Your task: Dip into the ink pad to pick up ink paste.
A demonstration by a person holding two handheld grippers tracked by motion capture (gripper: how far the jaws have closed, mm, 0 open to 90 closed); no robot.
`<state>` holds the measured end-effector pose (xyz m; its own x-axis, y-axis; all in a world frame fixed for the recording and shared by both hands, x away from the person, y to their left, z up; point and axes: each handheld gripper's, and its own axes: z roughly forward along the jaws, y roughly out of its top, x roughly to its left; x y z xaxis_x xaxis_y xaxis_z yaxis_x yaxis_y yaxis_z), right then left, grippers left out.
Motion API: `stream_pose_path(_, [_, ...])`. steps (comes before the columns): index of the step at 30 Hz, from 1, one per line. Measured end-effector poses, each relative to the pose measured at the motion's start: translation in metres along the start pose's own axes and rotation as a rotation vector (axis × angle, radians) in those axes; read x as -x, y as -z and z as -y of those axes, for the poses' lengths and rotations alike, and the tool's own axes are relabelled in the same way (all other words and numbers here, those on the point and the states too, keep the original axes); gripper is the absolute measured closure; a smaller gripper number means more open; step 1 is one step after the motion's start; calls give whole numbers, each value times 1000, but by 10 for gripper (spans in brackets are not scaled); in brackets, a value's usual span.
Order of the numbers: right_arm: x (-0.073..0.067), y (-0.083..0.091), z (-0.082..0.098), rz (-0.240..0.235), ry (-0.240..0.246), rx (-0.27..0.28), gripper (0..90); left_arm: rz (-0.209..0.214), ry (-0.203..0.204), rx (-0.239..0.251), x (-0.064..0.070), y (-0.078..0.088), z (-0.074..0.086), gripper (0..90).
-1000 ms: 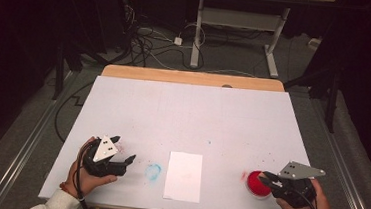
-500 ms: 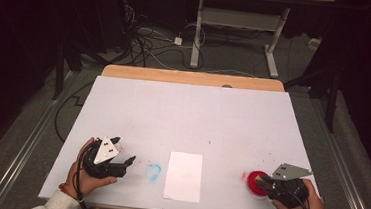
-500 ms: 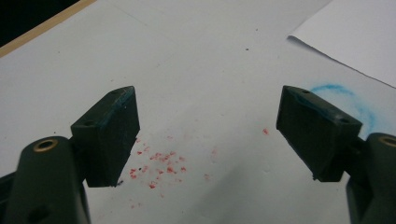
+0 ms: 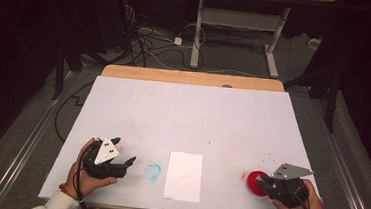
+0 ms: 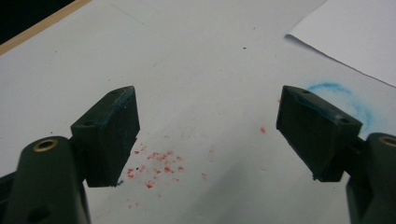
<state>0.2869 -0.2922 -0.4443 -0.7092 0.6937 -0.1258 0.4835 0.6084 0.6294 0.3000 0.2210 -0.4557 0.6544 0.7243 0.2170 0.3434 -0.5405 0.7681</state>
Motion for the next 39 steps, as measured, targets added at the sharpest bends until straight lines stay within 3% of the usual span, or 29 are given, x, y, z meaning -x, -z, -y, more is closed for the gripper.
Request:
stream_pose_path(9, [-2, 0, 0, 12, 25, -6, 758, -2, -4, -4, 0, 0, 0, 207])
stream_pose_path(13, [-1, 0, -1, 10, 1, -13, 758, -6, -3, -5, 0, 0, 0, 206])
stream_pose_path(33, [1, 1, -1, -2, -11, -3, 758, -17, -3, -11, -1, 1, 0, 206])
stream_pose_path(35, [4, 5, -2, -16, -33, 33, 758, -11, 14, -16, -1, 1, 1, 206])
stream_pose_path(39, [5, 17, -10, 11, -30, 78, 757, -10, 12, -16, 0, 1, 1, 206])
